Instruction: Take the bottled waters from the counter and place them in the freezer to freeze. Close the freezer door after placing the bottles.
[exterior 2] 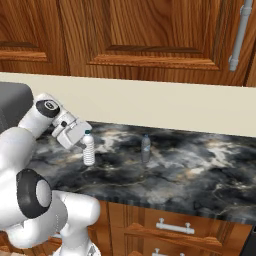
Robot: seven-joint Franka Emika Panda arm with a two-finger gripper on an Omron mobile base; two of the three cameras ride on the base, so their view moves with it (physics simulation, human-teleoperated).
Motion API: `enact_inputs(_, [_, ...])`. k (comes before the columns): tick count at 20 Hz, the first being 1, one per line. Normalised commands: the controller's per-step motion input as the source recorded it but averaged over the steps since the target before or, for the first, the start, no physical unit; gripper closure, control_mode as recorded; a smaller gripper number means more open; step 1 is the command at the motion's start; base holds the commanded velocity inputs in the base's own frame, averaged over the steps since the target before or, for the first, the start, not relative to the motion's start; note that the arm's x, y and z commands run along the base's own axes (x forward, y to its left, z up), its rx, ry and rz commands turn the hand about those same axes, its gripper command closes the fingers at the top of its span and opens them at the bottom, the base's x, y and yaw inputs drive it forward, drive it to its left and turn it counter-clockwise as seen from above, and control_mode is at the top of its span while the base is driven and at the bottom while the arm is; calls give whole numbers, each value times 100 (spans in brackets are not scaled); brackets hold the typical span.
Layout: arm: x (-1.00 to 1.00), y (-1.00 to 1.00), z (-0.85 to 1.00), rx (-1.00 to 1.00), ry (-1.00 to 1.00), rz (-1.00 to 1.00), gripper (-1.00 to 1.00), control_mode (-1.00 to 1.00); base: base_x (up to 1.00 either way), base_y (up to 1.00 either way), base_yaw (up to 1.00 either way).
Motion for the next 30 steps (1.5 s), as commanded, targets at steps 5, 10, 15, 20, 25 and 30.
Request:
enact_inputs(5, [-57, 1, 75, 0, -1, 23, 100, -100, 0, 0, 0])
enact_inputs(10, [-56, 0, 60, 21, 0, 10, 100, -100, 0, 0, 0])
enact_inputs(15, [-46, 6, 25, 4, 1, 0, 100, -100, 0, 0, 0])
enact_inputs(20, [-35, 0, 5, -12, 2, 0, 100, -100, 0, 0, 0])
enact_inputs(25, [-25, 0, 0, -12, 0, 0, 100, -100, 0, 0, 0])
enact_inputs(30, [-2, 0, 0, 0, 0, 0, 100, -100, 0, 0, 0])
